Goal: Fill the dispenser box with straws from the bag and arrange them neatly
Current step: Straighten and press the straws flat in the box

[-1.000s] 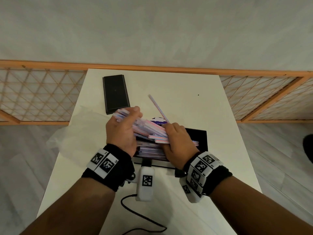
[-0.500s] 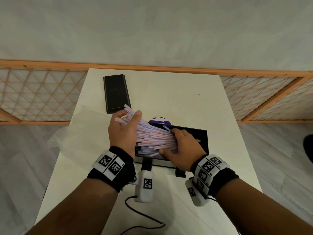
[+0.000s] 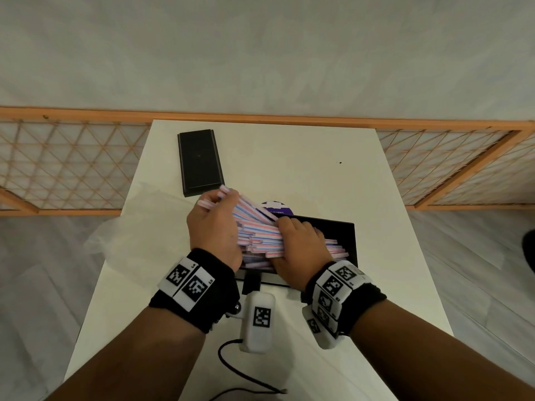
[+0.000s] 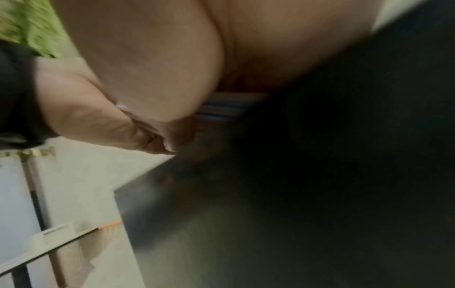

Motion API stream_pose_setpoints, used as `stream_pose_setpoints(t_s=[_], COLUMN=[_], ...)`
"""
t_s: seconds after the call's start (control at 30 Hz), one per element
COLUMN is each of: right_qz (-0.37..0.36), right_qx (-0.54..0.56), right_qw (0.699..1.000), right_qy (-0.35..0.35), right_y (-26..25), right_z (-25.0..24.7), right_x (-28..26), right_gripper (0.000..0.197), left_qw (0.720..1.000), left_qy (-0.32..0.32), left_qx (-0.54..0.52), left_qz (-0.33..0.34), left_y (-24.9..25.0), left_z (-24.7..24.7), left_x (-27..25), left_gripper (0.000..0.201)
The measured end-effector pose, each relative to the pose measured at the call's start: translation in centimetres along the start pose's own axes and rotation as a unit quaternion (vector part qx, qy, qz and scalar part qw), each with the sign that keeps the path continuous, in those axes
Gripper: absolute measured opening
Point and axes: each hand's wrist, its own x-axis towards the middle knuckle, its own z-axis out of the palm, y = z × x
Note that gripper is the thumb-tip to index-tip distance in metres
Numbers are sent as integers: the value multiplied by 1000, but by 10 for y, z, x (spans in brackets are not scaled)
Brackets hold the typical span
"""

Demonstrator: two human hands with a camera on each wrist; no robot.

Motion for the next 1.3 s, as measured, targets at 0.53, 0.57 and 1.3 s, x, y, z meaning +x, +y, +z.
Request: stream_pose_setpoints(t_s=[0.53,0.57,1.3], right_qz=[8,10,-2], right_qx=[-62,-72,-66], right_qw=[993,991,984], right_qy=[-104,-108,-166], right_y=[15,14,17], right_z=[1,0,-8], right_x=[-7,-6,1], right_gripper=[114,112,113], left_qw=[962,942,988], left_qy=[52,66,-8], left_qx=[253,304,-19], left_qz=[83,125,-150], left_y=[4,10,21], left_z=[-26,-28,21], left_x=[18,15,-14], left_gripper=[42,52,40])
